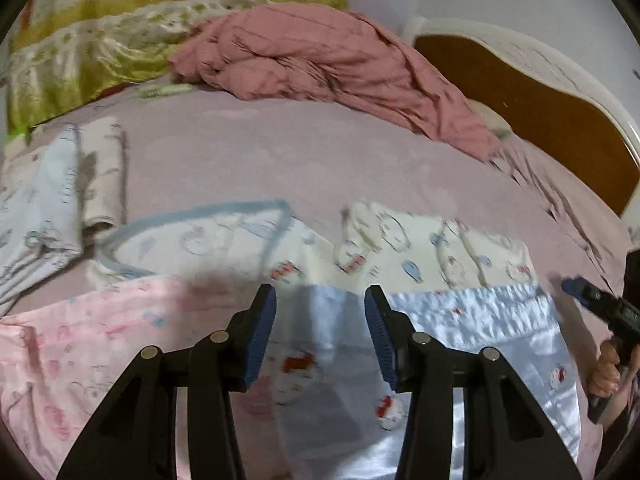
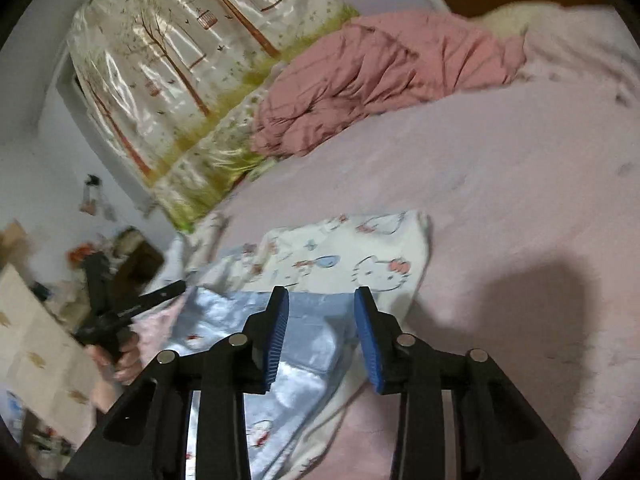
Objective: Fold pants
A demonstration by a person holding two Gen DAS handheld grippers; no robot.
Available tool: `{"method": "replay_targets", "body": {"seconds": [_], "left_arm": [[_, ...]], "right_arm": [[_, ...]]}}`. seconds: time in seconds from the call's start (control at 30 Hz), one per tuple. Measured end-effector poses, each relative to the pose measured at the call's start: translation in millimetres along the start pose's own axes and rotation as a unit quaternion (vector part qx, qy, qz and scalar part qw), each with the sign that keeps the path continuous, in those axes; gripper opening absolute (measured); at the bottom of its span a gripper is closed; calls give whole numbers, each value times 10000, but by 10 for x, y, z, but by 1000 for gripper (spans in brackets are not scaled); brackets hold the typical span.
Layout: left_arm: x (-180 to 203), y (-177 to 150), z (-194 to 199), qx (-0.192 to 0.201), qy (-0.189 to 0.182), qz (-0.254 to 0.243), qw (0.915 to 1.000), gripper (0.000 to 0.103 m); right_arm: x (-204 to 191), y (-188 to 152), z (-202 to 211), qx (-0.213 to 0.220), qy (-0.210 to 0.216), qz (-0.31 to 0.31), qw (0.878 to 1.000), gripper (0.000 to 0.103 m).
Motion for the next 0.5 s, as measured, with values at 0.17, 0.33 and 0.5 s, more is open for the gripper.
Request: {"method": "replay_targets", "body": {"seconds": [0.17,0.33,0.5], "left_arm": [[115,-25,-21,-22,296,-229,9993,44],[22,-74,-122,-206,445,-205,9986,15],[38,-62,-99,-142,412,-236,9988,5]], "right_arm": [[-51,-62,116,37,-112,164,9998,36],[-144,-185,-11,-498,-126,403,9979,36],[-247,-238,-62,-567,-277,703,9955,24]]}}
Point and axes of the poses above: each gripper's, at about its wrist camera, not at the fingertips, and z roughly against the way its jaws point, x to its right, y to its top, the point moved 3 cm from there along -z, roughly the way its jaws point, and after that the axes turned 4 degrees about -z, right-handed, at the moved point
